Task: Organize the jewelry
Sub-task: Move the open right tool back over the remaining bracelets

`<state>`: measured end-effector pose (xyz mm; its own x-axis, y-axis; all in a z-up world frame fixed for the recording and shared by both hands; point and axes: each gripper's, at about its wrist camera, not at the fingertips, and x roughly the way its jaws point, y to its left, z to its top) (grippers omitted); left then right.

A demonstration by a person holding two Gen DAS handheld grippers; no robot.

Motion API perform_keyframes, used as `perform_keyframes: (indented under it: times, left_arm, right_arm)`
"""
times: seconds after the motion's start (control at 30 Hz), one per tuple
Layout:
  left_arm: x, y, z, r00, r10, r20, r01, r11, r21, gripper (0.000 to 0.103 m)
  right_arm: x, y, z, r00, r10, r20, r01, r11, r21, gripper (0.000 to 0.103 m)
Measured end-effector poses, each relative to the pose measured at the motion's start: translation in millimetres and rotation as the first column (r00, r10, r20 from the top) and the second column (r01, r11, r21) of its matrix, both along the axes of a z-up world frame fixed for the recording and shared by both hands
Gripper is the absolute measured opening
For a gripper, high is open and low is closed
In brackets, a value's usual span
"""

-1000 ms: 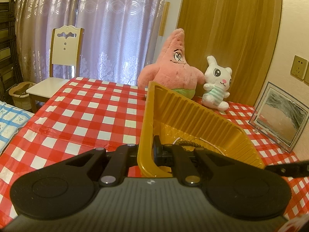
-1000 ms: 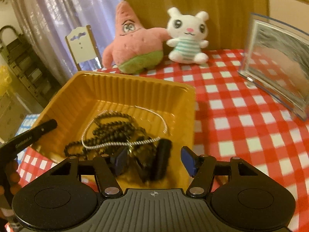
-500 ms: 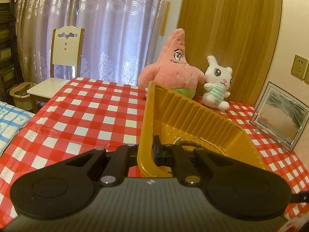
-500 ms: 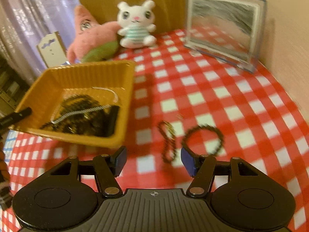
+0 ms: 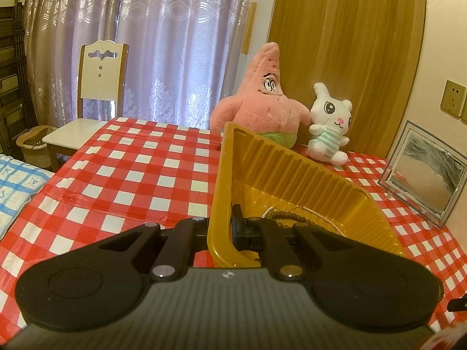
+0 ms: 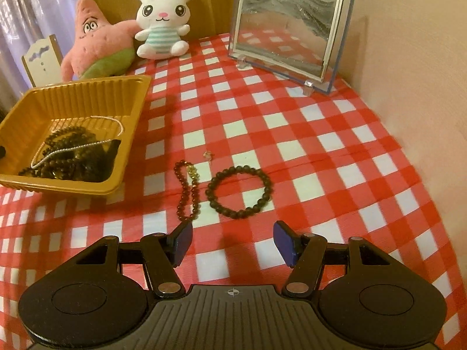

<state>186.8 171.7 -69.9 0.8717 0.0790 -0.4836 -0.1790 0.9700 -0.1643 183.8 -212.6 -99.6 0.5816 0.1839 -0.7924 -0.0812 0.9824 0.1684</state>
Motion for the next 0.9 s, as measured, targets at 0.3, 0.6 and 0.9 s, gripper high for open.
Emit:
perform_keyframes:
  times: [0.3, 0.6, 0.9]
  left_arm:
    - [-1, 1, 0, 1.000, 0.002, -0.002, -0.002, 1.000, 0.003, 0.006]
    - [-2, 1, -1, 1.000, 0.001, -0.003, -0.001, 1.000, 0.007, 0.006]
    - [-1, 1, -1, 1.000, 0.000, -0.004, 0.000, 1.000, 0.006, 0.006]
  right_arm:
    - [9, 2, 5, 1.000, 0.031, 0.001, -0.031, 0.999, -0.043, 0.061]
    - [18, -7, -1, 0.995, 0.079, 0.059, -0.082, 0.995, 0.062, 0.061]
    - [30, 1, -5, 0.992, 0.110, 0.055, -0.112, 0.993, 0.027, 0.061]
